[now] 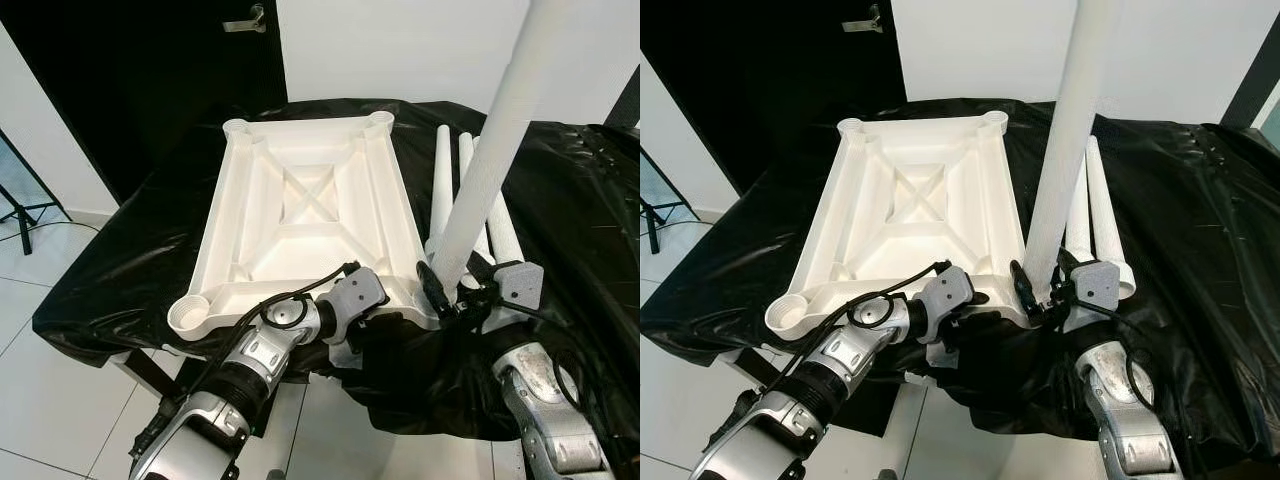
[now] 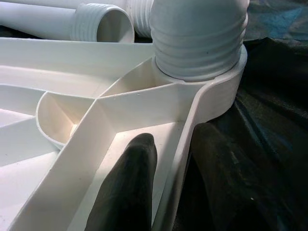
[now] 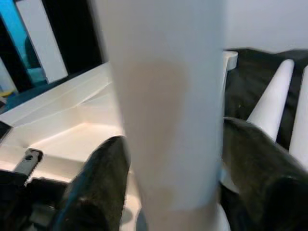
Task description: Building children table
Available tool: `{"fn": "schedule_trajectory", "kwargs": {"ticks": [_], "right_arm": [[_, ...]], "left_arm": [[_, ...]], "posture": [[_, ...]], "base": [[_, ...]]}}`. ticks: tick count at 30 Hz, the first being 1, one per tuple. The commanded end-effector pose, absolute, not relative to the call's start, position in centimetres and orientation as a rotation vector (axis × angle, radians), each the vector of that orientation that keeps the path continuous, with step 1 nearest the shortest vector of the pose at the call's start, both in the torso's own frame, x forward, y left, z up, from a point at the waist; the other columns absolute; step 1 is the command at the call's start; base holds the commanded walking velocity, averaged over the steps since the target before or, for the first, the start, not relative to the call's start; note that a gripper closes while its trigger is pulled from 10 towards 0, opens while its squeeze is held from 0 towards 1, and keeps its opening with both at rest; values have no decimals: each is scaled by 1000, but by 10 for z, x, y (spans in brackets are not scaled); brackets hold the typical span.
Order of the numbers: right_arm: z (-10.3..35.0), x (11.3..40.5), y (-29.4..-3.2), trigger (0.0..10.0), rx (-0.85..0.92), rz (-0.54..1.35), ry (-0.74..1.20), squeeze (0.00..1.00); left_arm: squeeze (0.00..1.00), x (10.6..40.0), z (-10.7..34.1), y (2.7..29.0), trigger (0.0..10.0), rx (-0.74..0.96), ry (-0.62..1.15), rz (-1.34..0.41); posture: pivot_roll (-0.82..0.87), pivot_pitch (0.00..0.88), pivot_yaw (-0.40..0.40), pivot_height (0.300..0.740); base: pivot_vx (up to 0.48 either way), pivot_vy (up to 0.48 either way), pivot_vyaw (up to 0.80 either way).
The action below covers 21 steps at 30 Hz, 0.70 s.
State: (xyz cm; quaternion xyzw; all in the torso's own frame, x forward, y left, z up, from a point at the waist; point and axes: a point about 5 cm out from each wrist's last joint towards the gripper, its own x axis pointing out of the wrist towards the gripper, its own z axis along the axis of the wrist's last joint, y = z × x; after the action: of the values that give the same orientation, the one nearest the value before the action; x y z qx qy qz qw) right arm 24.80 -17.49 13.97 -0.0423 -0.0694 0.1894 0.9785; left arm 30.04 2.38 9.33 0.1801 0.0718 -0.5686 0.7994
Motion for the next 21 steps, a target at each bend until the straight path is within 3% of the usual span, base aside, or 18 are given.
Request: {"fn": "schedule_trajectory", "kwargs": {"ticks": [1,13,18,19,21], "right_arm": [[134,251,-186,0,-43,398,-75,0],[121,255,-194,0,79,433,49,0],[116,253,-188,0,111,314,26,0],[118,251,-189,0,87,196,-28,0],[119,246,-180,0,45,156,-74,0]], "left_arm": [[0,296,73,32,10000,405,267,-1213],[0,297,73,33,10000,407,266,-1211],[0,296,73,34,10000,407,266,-1213],[0,296,73,34,10000,408,267,-1216],[0,295,72,34,10000,412,268,-1221]], "posture": [[148,0,23,740],[155,0,22,740],[158,0,26,740],[154,0,34,740],[154,0,34,740]], "base": [[0,0,0],[0,0,0],[0,0,0],[0,0,0],[0,0,0]]}}
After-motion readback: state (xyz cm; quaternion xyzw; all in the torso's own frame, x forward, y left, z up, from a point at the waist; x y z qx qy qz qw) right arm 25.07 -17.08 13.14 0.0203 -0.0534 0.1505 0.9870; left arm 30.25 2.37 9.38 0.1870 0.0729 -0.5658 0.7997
